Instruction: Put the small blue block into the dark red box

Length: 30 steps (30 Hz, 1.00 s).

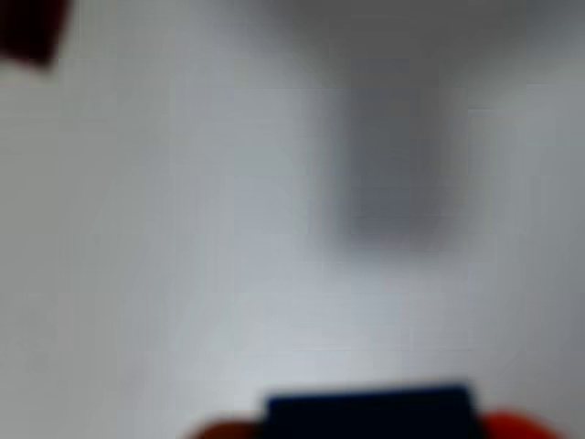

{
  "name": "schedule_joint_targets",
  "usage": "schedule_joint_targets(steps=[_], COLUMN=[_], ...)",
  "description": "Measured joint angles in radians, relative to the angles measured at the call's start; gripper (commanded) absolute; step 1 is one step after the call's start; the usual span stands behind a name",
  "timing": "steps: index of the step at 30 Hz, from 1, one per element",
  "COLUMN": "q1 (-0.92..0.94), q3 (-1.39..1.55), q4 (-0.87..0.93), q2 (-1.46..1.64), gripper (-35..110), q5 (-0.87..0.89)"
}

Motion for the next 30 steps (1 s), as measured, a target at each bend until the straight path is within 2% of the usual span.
schedule_joint_targets(steps=[8, 15, 20, 21, 25, 30], q1=[-0.002, -0.112, -0.172, -0.178, -0.183, -0.207], q3=[-0.311, -0.512, -0.618, -0.624, -0.629, -0.566], q4=[-0.08, -0.195, -0.259, -0.275, -0.302, -0.314], q2=[-0.189, -0.445, -0.644, -0.672, -0.681, -0.589], gripper=[0, 0, 22, 22, 21, 20], q5=[-0.252, -0.373, -0.495, -0.509, -0.611, -0.876])
